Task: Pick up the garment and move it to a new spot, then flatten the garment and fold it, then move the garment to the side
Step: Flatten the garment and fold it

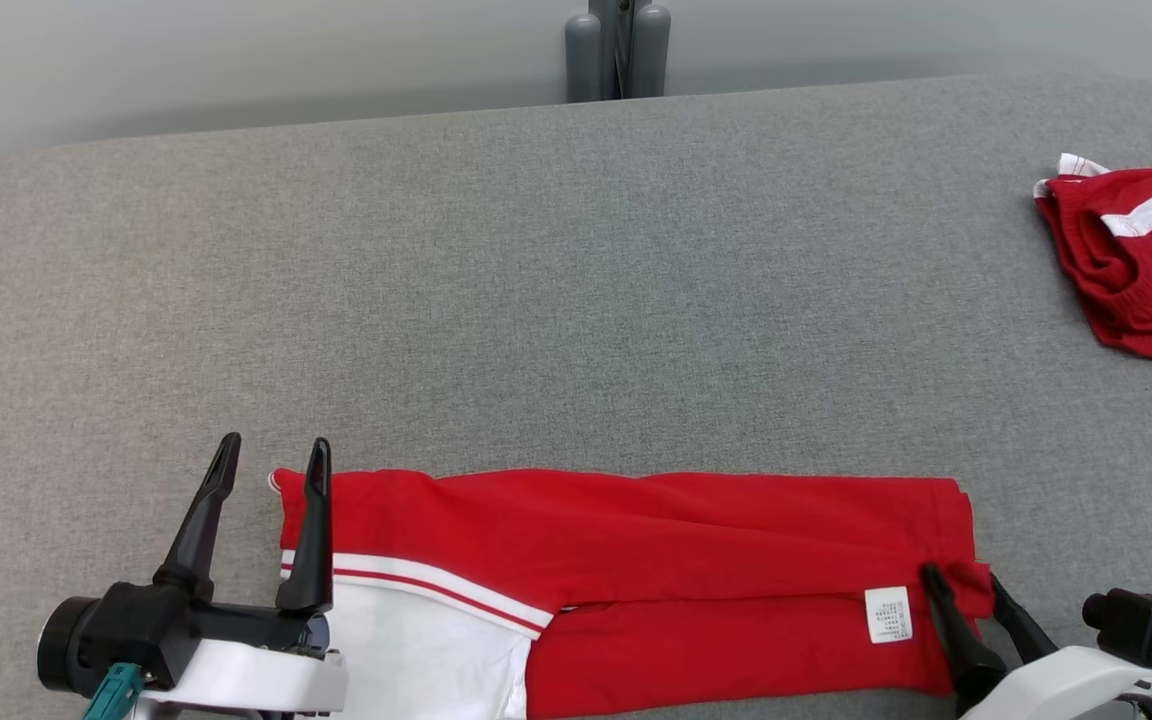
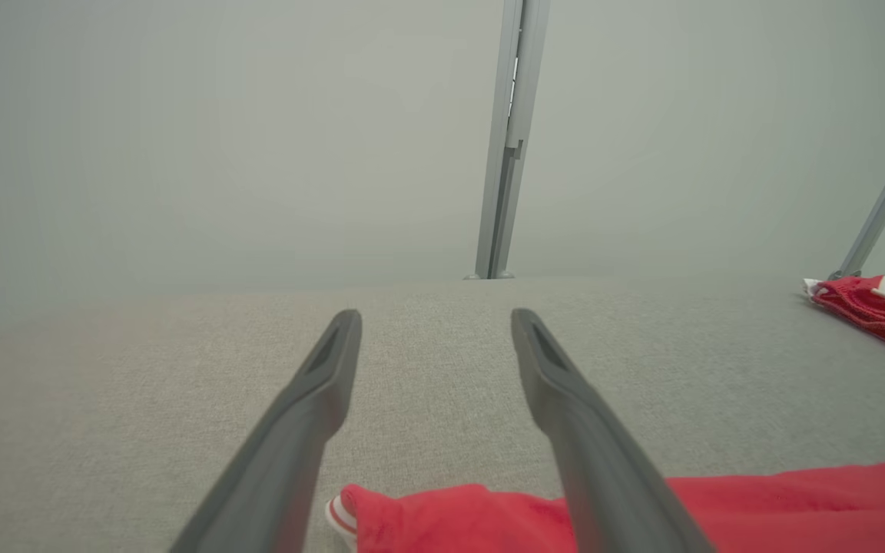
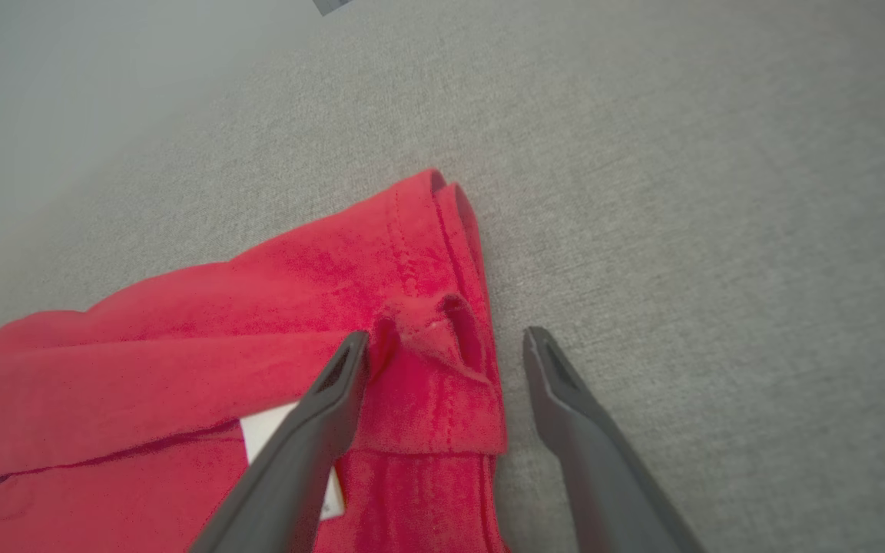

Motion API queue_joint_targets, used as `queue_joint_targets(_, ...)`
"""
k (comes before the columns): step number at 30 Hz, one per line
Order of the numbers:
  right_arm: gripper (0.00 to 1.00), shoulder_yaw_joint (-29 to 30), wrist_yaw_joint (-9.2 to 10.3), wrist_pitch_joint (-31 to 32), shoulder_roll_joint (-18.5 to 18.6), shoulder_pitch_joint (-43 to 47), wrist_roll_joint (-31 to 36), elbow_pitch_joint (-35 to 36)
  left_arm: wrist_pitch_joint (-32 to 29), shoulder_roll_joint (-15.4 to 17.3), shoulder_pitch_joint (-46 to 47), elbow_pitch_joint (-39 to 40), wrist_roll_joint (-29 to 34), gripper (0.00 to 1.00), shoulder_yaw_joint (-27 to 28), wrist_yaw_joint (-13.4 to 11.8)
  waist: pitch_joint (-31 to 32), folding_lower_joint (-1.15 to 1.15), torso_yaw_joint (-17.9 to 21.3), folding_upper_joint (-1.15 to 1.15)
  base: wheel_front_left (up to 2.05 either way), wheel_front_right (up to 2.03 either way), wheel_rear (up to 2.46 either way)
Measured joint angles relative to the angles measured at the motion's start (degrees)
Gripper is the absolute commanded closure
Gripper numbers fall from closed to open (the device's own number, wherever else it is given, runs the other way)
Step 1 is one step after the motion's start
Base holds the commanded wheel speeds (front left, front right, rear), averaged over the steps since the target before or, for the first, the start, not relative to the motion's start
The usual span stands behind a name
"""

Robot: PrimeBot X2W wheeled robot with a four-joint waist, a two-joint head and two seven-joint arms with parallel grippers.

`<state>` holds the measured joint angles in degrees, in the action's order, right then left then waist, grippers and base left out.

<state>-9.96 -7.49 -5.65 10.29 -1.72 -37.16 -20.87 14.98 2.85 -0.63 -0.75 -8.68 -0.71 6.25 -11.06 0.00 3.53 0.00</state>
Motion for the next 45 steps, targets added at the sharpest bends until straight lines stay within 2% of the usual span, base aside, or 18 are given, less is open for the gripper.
queue_joint_targets(5,0.00,-1.7,0.00,2.1,1.4,-0.2,-6.1,-0.3,0.0,0.0,0.1,-0.6,0.0,0.00,0.0,0.3,-0.5,0.00,0.1,0.00,0.00,0.00,0.00)
queue_joint_targets(16,0.00,-7.9,0.00,1.4,3.3,-1.9,-16.8,-0.3,0.0,0.0,0.8,-1.4,0.2,0.00,0.0,0.7,-0.9,0.00,-0.6,0.00,0.00,0.00,0.00)
queue_joint_targets(22,0.00,-13.4,0.00,-1.1,3.6,-4.1,-20.0,-1.1,0.0,0.0,0.8,-1.6,0.3,0.00,0.0,0.8,-0.9,0.00,-1.2,0.00,0.00,0.00,0.00)
queue_joint_targets(31,0.00,-17.0,-0.03,-5.5,4.1,-6.6,-23.2,-3.8,0.0,0.0,0.8,-1.8,0.4,0.00,0.0,0.8,-0.9,0.00,-1.7,0.00,0.00,0.00,0.00)
queue_joint_targets(32,0.07,-17.2,-0.03,-5.9,4.2,-6.8,-23.5,-4.0,0.0,0.0,0.8,-1.8,0.4,0.00,0.0,0.8,-0.9,0.00,-1.6,0.00,0.00,0.00,0.00)
queue_joint_targets(33,0.60,-17.3,-0.03,-6.3,4.4,-7.1,-23.8,-4.3,0.0,0.0,0.8,-1.8,0.4,0.00,0.0,0.8,-1.0,0.00,-1.6,0.00,0.00,0.00,0.00)
queue_joint_targets(34,0.95,-17.3,-0.03,-6.6,4.6,-7.3,-23.8,-4.7,0.0,0.0,0.8,-1.8,0.4,0.00,0.0,1.0,-1.0,0.00,-1.6,0.00,0.00,0.00,0.00)
queue_joint_targets(35,1.00,-17.4,-0.03,-7.0,4.9,-7.6,-23.8,-5.1,0.0,0.0,0.8,-1.9,0.4,0.00,0.0,1.0,-1.0,0.00,-1.6,0.00,0.00,0.00,0.00)
queue_joint_targets(45,1.00,-18.1,-0.01,-8.5,8.2,-12.7,-21.2,-10.8,0.0,0.0,0.8,-2.7,0.4,0.00,-0.4,1.0,-1.0,0.00,-1.3,0.00,0.00,0.00,0.00)
